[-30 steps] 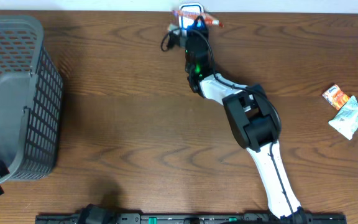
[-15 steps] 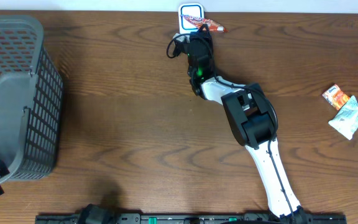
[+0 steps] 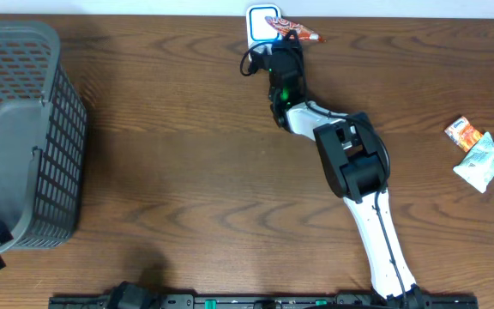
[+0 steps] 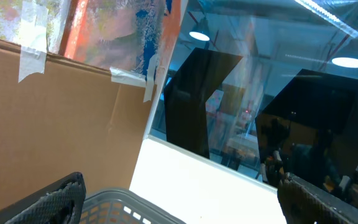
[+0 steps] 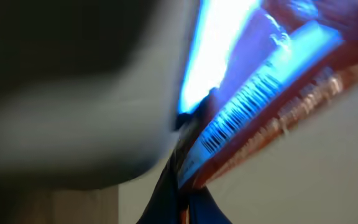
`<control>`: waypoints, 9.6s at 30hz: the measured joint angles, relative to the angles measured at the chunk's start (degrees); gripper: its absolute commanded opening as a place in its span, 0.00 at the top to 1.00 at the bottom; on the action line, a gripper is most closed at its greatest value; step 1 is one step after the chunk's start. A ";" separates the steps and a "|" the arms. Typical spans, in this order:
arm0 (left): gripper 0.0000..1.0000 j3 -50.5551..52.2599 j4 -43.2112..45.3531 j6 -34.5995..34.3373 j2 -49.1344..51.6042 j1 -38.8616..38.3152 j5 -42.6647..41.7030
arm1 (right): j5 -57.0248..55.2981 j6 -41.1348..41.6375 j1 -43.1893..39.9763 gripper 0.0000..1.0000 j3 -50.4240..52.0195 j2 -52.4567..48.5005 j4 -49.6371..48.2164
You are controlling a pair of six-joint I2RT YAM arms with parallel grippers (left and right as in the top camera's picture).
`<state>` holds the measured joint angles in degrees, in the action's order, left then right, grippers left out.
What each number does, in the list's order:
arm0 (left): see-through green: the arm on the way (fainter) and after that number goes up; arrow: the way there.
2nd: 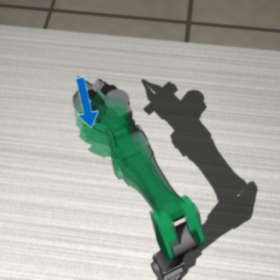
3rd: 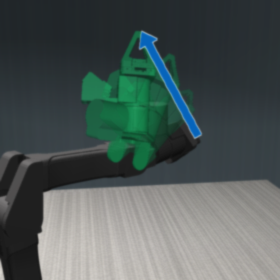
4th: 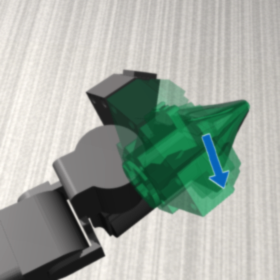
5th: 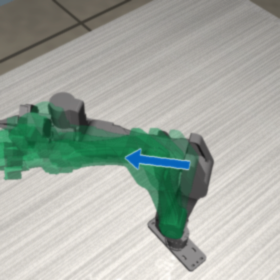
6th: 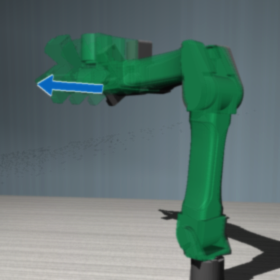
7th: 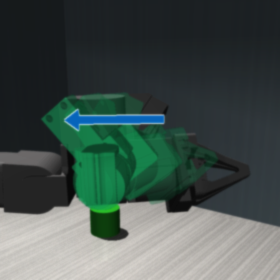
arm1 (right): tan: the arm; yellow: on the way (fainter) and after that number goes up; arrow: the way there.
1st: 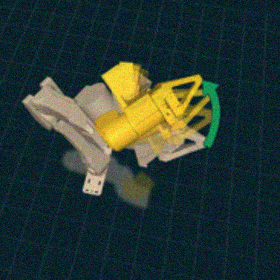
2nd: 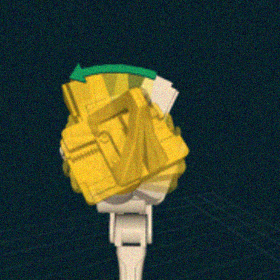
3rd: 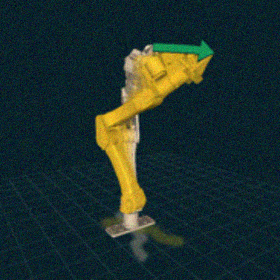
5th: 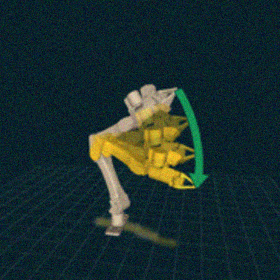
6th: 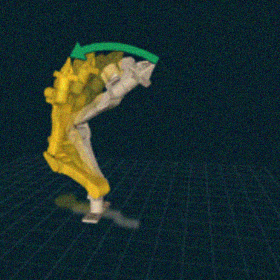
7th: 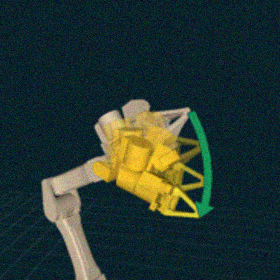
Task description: Scan the item barcode
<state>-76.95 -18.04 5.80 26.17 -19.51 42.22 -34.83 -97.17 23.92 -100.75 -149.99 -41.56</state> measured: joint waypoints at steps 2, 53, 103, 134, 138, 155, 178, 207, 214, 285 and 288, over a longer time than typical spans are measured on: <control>0.02 0.00 0.00 0.00 0.00 0.00 -0.02 | 0.31 0.02 -0.13 0.99 -0.13 0.02 2.43; 0.02 0.09 0.02 -0.02 0.00 0.00 0.00 | 15.41 94.31 -39.45 0.99 23.45 35.10 84.37; 0.02 0.09 0.00 -0.02 0.00 0.00 0.00 | 55.87 100.19 -45.53 0.01 -4.57 119.21 102.42; 0.02 0.09 0.04 0.00 0.00 0.00 0.00 | 41.81 96.52 -20.02 0.01 30.12 149.68 96.48; 0.02 0.09 0.00 -0.02 0.00 0.00 0.00 | 41.48 96.48 -19.63 0.01 41.70 149.63 84.50; 0.02 0.11 -0.02 0.00 0.00 0.00 0.00 | 40.39 96.48 -19.39 0.01 88.43 149.26 33.46; 0.02 0.11 0.00 -0.02 0.00 0.00 0.00 | 35.41 96.48 -20.11 0.01 100.35 149.37 43.54; 0.02 0.11 -0.02 -0.02 0.00 0.00 0.02 | 35.21 96.48 -20.11 0.01 100.37 149.30 45.57; 0.02 0.13 -10.45 -2.25 -0.13 0.00 -2.03 | 35.19 96.48 -20.11 0.01 100.37 149.30 45.62; 0.02 75.84 16.50 4.55 -25.59 17.49 -41.88 | 35.04 96.48 -20.11 0.01 100.37 149.30 45.59; 0.02 75.84 16.50 4.55 -25.59 17.49 -41.90 | 35.04 96.48 -20.11 0.01 100.37 149.30 45.59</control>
<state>-1.10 -1.54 10.35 0.58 -2.02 0.32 0.21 -0.69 3.81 -0.38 -0.69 4.03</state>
